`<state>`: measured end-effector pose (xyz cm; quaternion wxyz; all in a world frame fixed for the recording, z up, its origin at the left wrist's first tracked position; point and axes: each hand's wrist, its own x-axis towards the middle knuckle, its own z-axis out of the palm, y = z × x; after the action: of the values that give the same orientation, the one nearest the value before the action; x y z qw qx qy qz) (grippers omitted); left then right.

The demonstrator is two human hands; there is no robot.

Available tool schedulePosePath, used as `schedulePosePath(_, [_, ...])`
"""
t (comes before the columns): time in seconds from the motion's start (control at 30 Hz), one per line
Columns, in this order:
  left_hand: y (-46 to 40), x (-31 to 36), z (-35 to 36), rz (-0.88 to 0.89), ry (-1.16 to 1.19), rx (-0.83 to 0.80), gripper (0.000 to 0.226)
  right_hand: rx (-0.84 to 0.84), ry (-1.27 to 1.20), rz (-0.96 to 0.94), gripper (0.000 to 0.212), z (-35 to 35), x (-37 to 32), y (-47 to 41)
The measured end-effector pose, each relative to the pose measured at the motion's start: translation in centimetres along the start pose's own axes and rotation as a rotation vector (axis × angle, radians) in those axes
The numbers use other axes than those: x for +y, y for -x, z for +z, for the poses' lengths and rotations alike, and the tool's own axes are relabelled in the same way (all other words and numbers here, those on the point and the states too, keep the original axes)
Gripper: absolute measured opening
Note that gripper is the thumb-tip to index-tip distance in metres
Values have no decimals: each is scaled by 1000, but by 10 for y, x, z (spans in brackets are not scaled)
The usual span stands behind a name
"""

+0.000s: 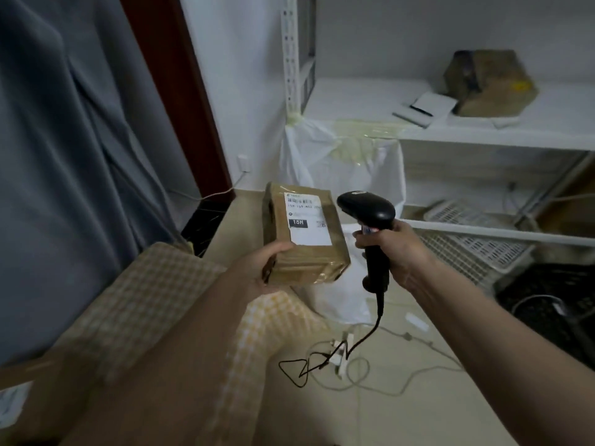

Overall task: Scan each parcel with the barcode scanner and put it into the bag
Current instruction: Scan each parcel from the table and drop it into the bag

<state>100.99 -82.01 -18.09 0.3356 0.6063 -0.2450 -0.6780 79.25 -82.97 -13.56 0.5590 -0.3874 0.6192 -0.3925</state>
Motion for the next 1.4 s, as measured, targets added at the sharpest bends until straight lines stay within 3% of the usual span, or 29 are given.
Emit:
schedulePosePath(0.2, [-48,14,55,23,71,-34,16,21,-126,29,32,-55,4,-28])
schedulePosePath(0.47, [-118,51,107,21,-73,-26,73,111,-227,62,41,-102,8,-80])
schedulePosePath(0.7, [-189,121,100,96,-43,23,83,140,-255,74,31,-97,-32,-169])
schedulePosePath(0.93, [-235,188,106,-2,-8,-21,25,48,-315,81,26,-86,-62,-249])
schedulePosePath(1.13, [-291,205,125,-193,52,-13,34,-24,-401,178,19,-83,-73,-317])
schedulePosePath(1.4, [-398,192,151,-308,123,141,32,-233,-359,338,17,-74,-72,-443])
